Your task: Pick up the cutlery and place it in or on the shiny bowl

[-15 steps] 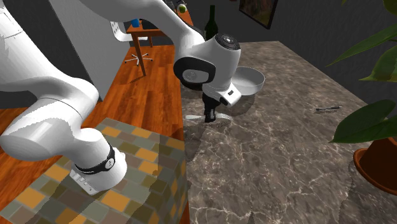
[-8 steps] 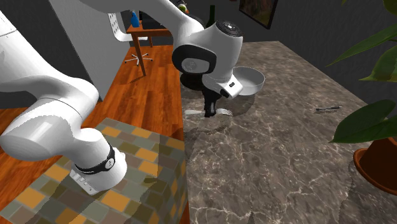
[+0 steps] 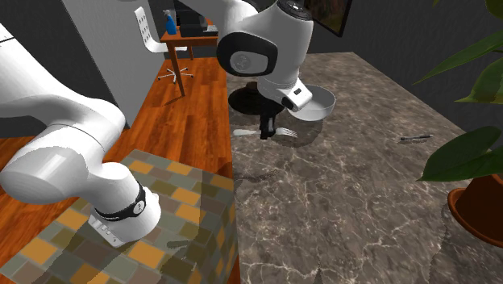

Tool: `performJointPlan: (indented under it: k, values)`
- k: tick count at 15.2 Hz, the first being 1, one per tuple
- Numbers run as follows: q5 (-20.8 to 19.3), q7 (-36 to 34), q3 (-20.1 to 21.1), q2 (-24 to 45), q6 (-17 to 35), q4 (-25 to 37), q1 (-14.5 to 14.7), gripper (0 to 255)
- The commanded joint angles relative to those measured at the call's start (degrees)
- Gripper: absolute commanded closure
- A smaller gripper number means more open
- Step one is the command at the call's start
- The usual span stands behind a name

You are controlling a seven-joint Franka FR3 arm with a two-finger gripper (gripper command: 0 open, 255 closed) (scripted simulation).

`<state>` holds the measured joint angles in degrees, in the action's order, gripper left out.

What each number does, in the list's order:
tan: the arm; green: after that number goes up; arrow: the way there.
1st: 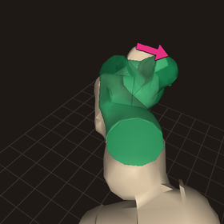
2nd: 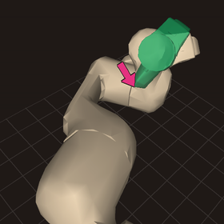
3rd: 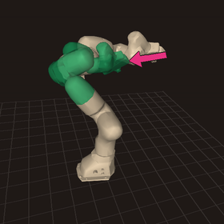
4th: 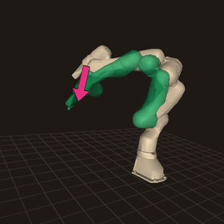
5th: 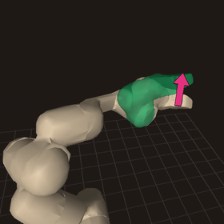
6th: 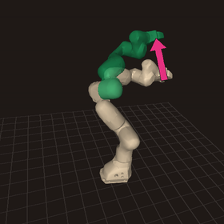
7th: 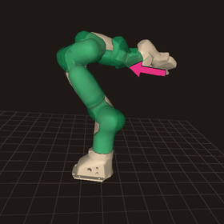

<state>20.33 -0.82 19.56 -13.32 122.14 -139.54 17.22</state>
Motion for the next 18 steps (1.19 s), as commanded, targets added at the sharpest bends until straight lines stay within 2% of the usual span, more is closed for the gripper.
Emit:
performJointPlan:
  k: [1, 15, 18]
  values:
    - [-0.01, -0.25, -0.19, -1.24, -1.82, 0.59, 0.01, 255]
    - [-0.91, -2.04, -1.52, -5.51, -12.78, 7.44, -0.32, 255]
    - [-1.88, -5.65, 0.98, 0.48, -11.37, 12.82, 0.22, 255]
